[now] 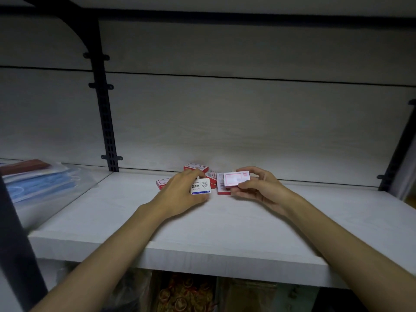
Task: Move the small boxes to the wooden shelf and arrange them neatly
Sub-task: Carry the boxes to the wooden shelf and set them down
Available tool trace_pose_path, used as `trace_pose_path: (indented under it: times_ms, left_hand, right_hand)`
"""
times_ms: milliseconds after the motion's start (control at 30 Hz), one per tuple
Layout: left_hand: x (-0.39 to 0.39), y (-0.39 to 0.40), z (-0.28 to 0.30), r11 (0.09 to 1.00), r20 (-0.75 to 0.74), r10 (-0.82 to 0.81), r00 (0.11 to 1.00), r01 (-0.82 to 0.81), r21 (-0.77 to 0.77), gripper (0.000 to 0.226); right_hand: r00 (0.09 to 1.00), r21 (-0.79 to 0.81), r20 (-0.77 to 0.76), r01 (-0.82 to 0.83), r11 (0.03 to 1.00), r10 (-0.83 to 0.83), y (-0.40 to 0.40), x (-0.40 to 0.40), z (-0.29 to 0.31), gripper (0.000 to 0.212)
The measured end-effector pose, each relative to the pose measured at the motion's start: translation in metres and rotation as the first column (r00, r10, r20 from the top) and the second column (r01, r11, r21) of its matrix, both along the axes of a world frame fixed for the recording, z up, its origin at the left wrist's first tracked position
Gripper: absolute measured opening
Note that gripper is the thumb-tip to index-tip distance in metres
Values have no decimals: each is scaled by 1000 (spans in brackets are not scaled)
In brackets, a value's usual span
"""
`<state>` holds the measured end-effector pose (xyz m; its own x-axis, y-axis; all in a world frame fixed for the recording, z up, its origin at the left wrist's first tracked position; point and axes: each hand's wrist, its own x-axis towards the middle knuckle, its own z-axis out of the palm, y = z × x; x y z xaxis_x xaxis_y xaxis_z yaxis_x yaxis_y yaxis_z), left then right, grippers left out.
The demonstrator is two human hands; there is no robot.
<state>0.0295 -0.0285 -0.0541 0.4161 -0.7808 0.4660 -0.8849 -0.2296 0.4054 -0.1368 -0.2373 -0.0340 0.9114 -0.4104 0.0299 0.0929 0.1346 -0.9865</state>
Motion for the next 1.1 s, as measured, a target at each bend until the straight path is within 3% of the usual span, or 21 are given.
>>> trace_pose_path:
  times_ms: [167,300,500,667,1100]
  left_hand:
    - [-9,0,6,994,-103,-108,989,106,-24,40]
    - [-31,2,19,971,-258,-240,936,226,-82,39]
    - [-85,-11,40,917,-339,-388,857,324,-232,38]
    - [-143,-34,51,867,-294,-489,822,421,-265,36]
    - [-346,-125,35,835,-212,-548,809,511,-204,33]
  right_hand:
    - [998,-44,-12,53,998,-53,6,-30,5,43]
    - [989,-109,24,149,983,-147,17,-67,18,46]
    - [965,-237,66,263,935,-254,43,-143,40,43]
    - [950,-256,67,311,915,-304,50,-214,47,43]
    - [901,-295,95,432,852,-424,-19,-413,26,53]
